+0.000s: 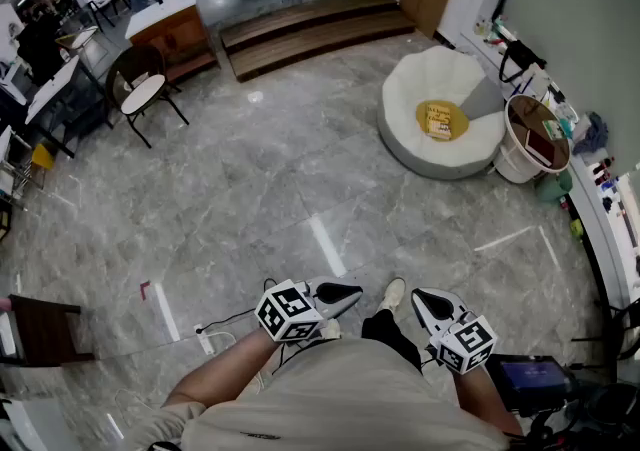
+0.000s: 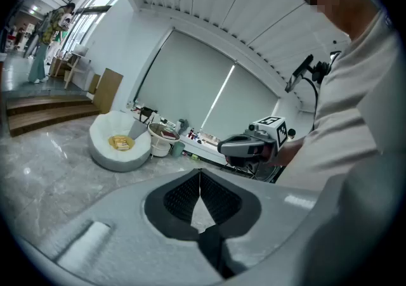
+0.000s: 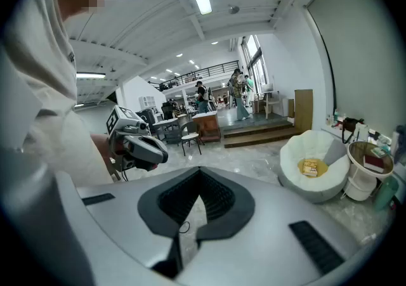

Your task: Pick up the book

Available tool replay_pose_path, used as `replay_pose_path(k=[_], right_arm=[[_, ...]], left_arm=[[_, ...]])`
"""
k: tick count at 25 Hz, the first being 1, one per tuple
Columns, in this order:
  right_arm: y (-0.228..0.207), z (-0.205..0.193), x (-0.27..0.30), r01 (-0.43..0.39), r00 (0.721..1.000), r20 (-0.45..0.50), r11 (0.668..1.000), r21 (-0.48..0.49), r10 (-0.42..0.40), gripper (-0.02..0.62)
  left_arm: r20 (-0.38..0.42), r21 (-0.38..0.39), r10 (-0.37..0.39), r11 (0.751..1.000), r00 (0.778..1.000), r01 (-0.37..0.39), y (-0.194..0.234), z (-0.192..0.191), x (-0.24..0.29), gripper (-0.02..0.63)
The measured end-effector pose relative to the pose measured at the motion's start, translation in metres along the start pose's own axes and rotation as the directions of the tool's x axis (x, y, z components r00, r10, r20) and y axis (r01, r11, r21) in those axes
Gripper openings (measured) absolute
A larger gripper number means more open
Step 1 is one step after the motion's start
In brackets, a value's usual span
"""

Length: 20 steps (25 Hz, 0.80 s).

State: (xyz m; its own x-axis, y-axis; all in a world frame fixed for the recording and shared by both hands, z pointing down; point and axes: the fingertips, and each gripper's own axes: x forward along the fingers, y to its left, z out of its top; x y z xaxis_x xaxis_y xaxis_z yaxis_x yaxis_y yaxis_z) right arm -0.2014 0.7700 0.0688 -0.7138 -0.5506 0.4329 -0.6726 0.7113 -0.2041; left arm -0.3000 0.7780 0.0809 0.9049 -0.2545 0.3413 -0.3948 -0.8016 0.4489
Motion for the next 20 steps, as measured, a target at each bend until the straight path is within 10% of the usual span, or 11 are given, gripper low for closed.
replay_pose_path(k=[16, 20], right_arm=[[-0.161, 0.022, 0.021, -0.017, 0.999, 0.052, 1.0, -0.003, 0.017, 0.017], [-0.22, 0.033, 0.018, -0.001, 0.997, 0.072, 1.0, 0.0, 0.001, 0.114]], left_arm=[[-0.027, 0.013, 0.065, 0.998, 0.998, -0.065, 0.082, 0.067, 0.118, 0.009], [-0.038, 0.012, 0.081, 0.997, 0.996, -0.081, 0.104, 0.1, 0.166, 0.009]])
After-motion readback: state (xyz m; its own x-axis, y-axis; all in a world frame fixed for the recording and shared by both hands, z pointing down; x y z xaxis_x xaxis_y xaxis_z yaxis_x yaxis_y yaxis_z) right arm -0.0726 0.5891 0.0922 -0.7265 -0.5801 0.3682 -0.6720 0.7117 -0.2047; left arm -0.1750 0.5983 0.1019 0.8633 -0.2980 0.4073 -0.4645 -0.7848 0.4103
